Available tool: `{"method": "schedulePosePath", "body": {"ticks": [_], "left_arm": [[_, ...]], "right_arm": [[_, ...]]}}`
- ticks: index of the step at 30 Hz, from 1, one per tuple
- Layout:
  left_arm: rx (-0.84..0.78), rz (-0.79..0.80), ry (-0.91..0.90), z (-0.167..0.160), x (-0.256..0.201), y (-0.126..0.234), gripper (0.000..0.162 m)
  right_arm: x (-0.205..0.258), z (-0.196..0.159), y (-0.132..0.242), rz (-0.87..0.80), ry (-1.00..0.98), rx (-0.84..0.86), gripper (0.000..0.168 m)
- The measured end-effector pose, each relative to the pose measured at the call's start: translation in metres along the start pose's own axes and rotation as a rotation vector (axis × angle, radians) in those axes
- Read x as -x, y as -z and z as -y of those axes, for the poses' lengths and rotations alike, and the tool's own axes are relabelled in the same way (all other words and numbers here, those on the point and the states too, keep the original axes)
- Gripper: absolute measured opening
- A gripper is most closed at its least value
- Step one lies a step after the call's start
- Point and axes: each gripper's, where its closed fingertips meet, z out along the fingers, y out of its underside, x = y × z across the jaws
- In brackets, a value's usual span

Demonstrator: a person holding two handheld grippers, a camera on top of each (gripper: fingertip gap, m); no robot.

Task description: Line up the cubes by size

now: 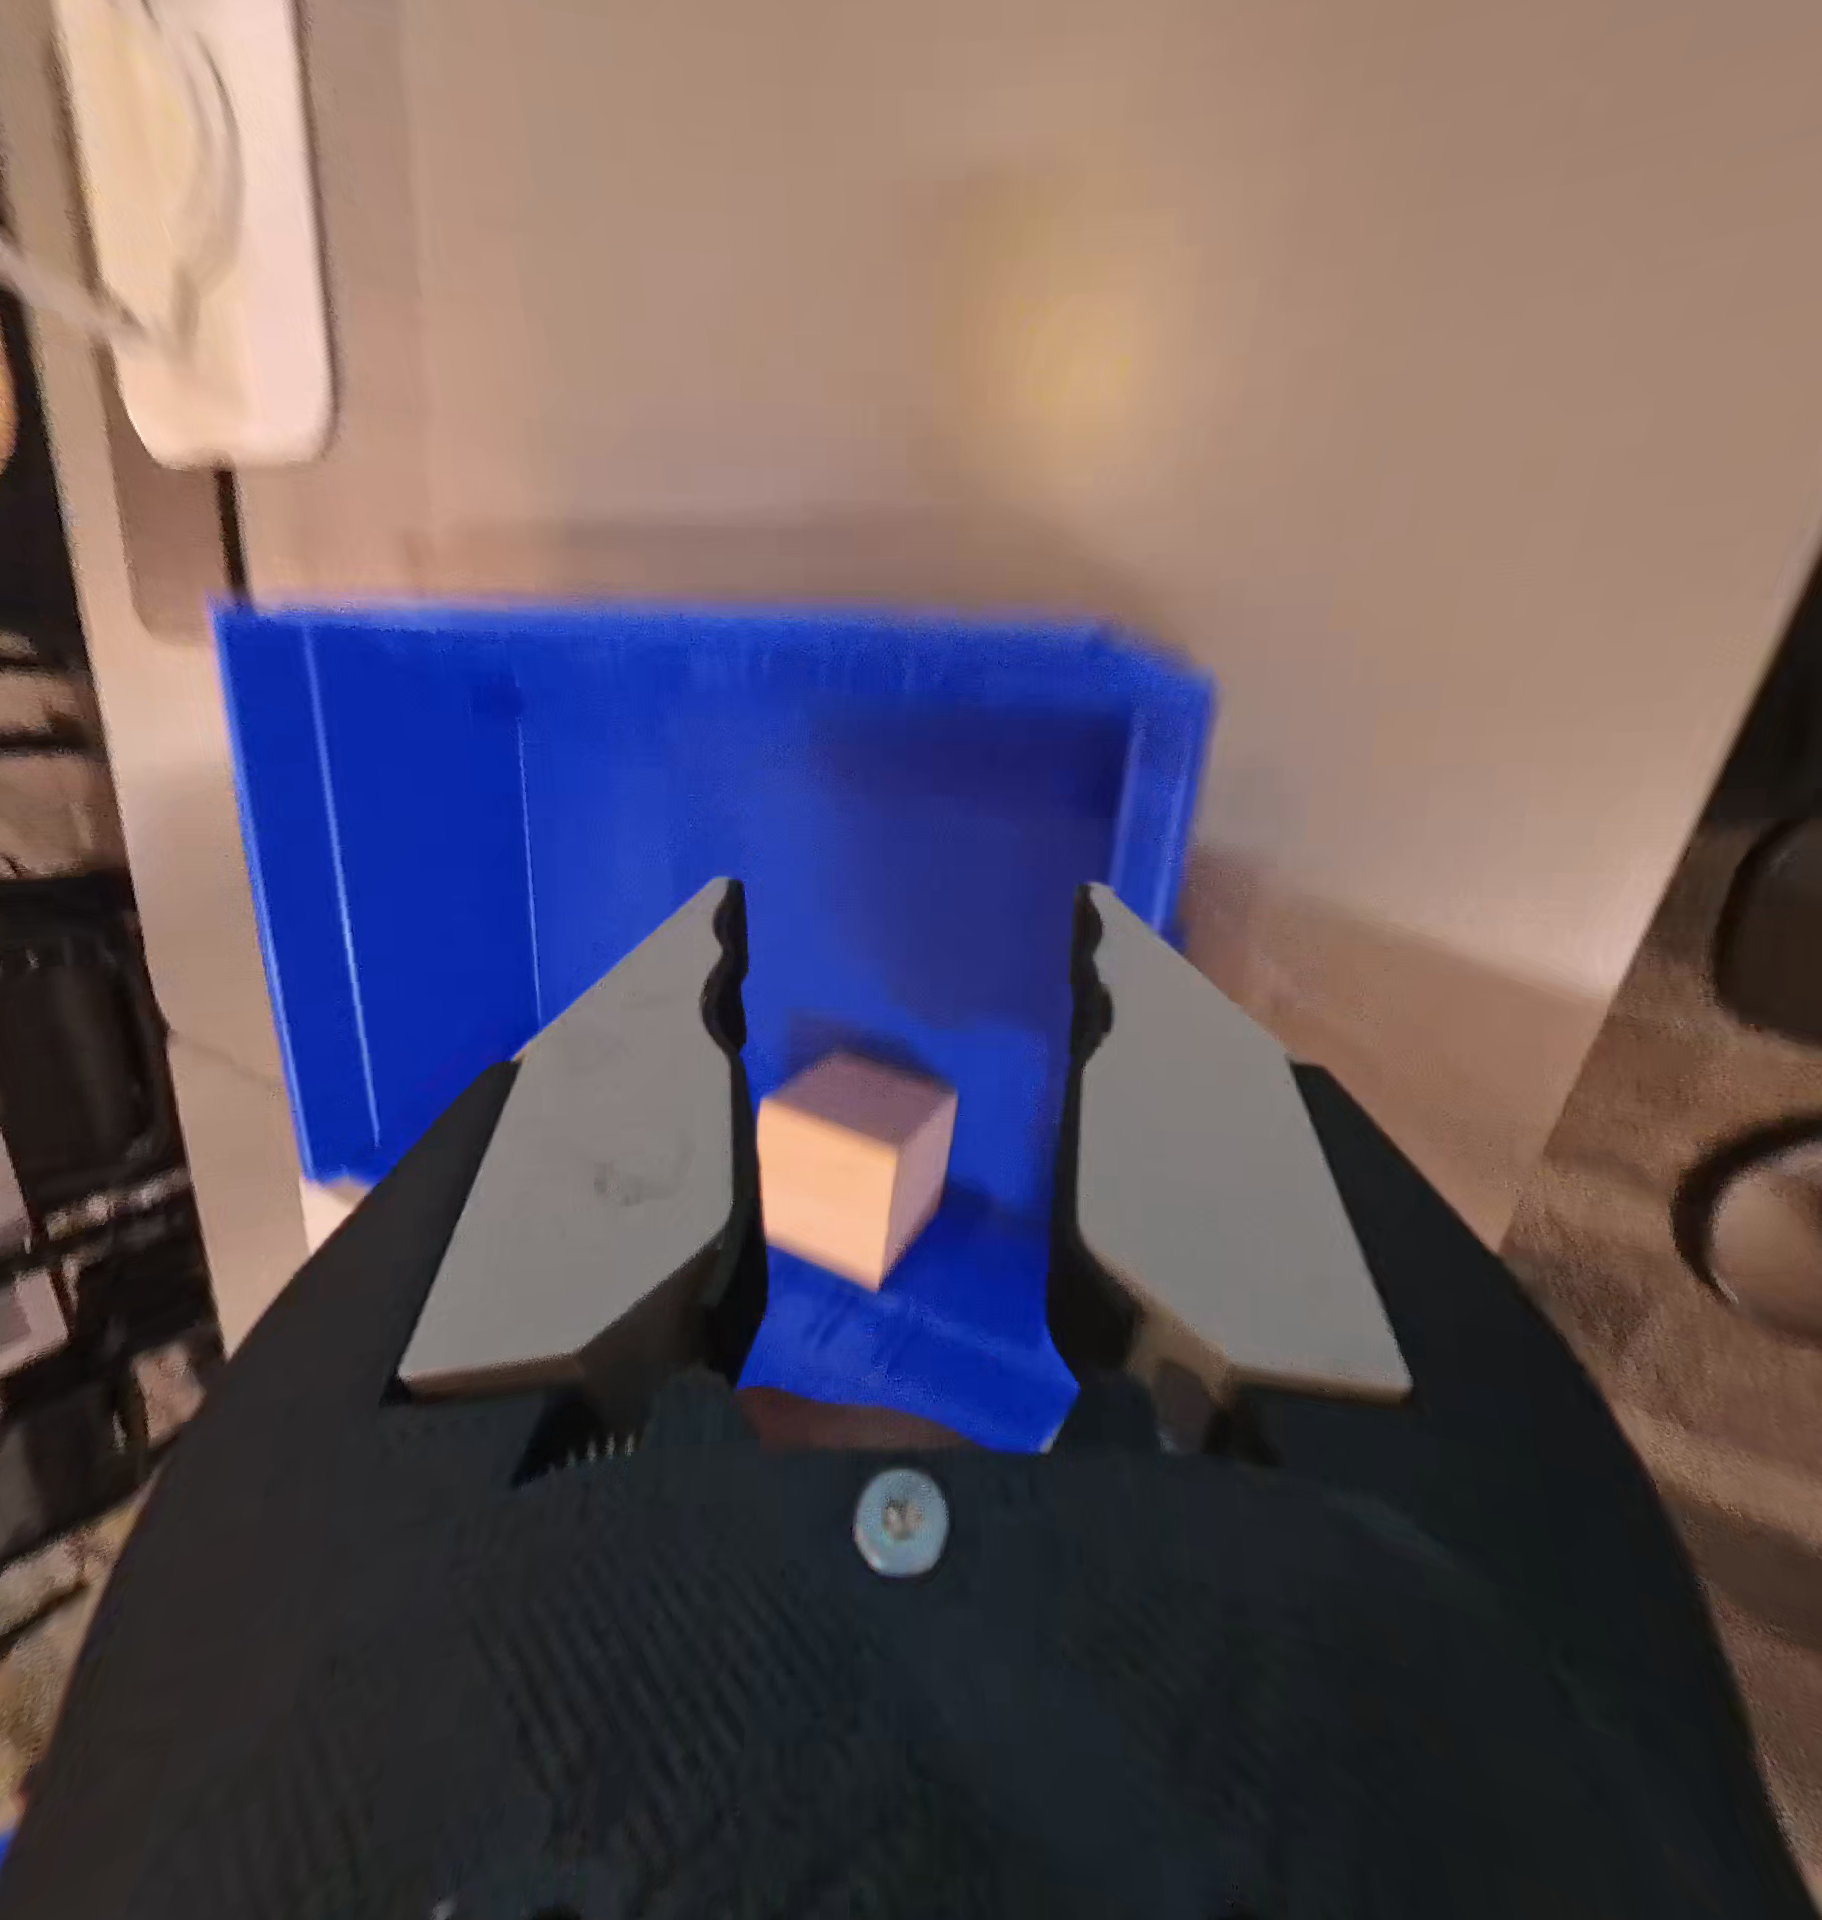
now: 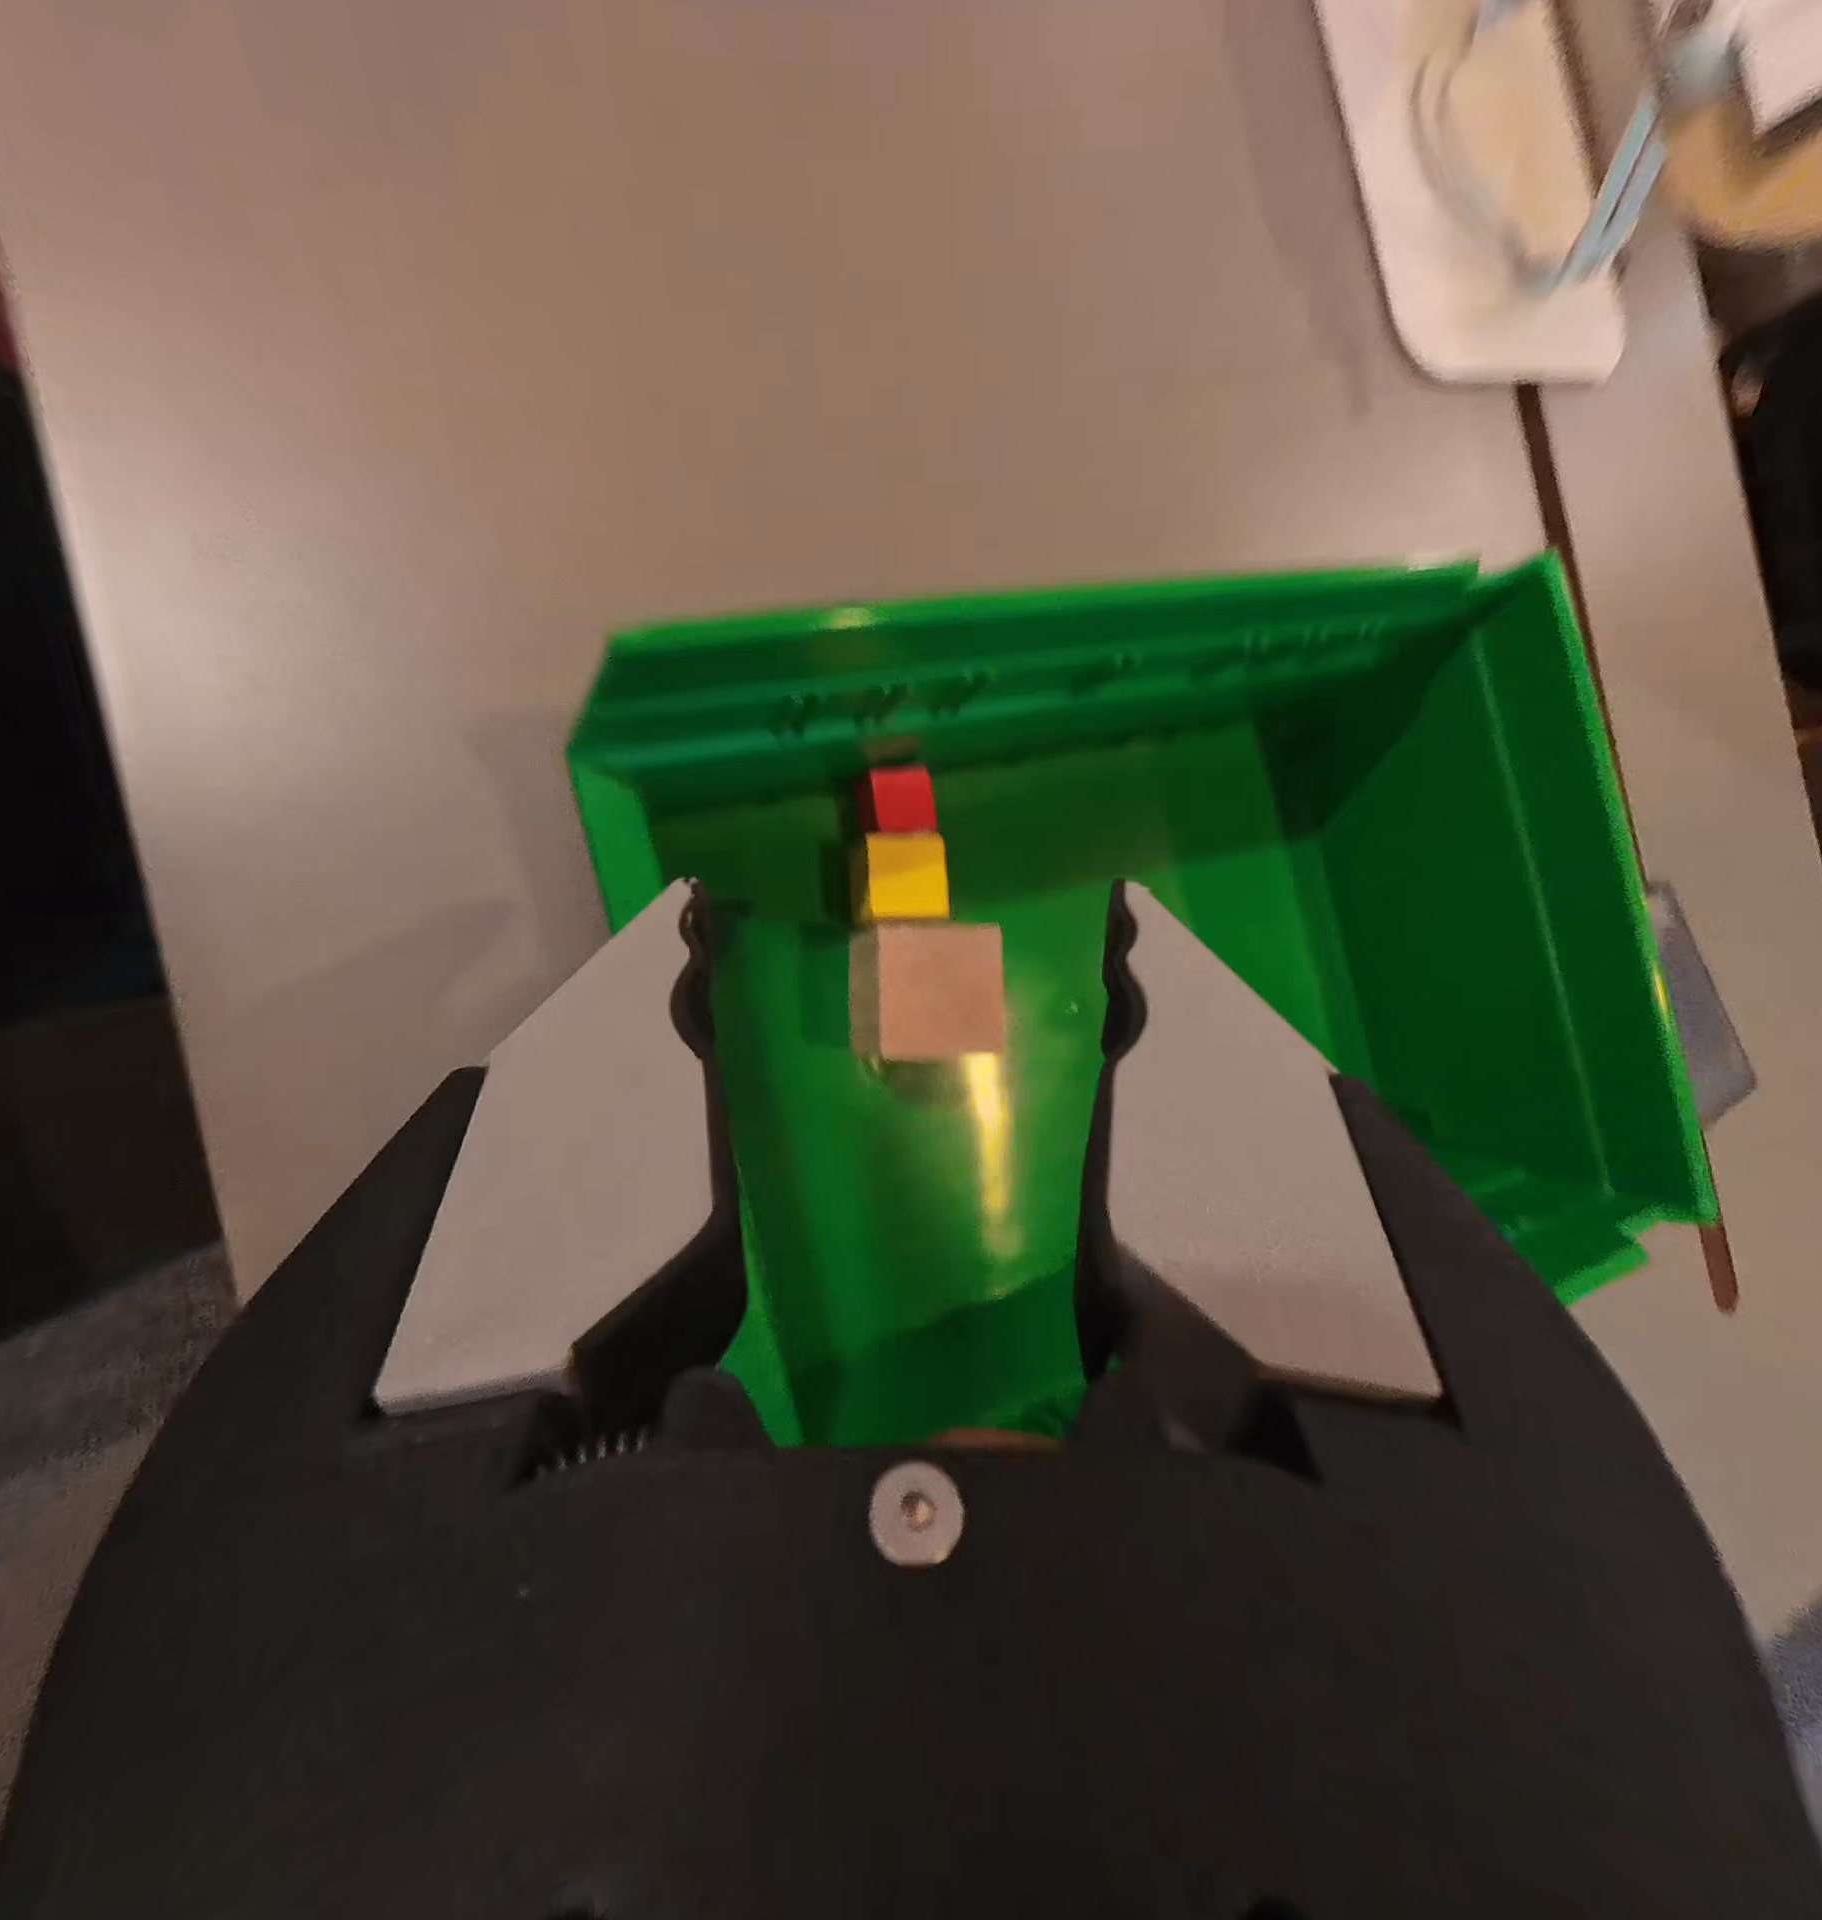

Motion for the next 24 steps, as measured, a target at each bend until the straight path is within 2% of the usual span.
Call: {"method": "schedulePosePath", "body": {"ticks": [5, 7, 11, 13, 15, 17, 19, 22, 24], "left_arm": [[0.299, -0.158, 0.070, -0.084, 0.012, -0.028, 0.063], [0.410, -0.156, 0.046, -0.112, 0.020, -0.040, 0.063], [0.510, -0.165, -0.001, -0.136, 0.031, -0.060, 0.076], [0.529, -0.206, -0.016, -0.142, 0.026, -0.068, 0.074], [0.567, -0.247, -0.043, -0.151, 0.017, -0.075, 0.065], [0.544, -0.254, -0.051, -0.147, 0.017, -0.077, 0.064], [0.416, -0.242, -0.033, -0.127, 0.019, -0.079, 0.064], [0.152, -0.070, 0.012, -0.077, 0.051, -0.067, 0.063], [-0.076, 0.084, 0.034, -0.032, 0.078, -0.044, 0.064]], "right_arm": [[0.022, 0.025, -0.001, 0.056, -0.010, -0.129, 0.077], [0.032, 0.029, -0.006, 0.085, -0.004, -0.137, 0.080], [0.051, 0.036, -0.013, 0.135, 0.024, -0.145, 0.079], [0.057, 0.039, -0.015, 0.147, 0.032, -0.148, 0.080], [0.061, 0.044, -0.014, 0.155, 0.036, -0.176, 0.079], [0.064, 0.050, -0.013, 0.160, 0.024, -0.214, 0.076], [0.064, 0.058, -0.012, 0.168, -0.022, -0.269, 0.071], [0.060, 0.080, -0.015, 0.193, -0.165, -0.372, 0.070], [0.056, 0.100, -0.017, 0.215, -0.261, -0.451, 0.073]]}}
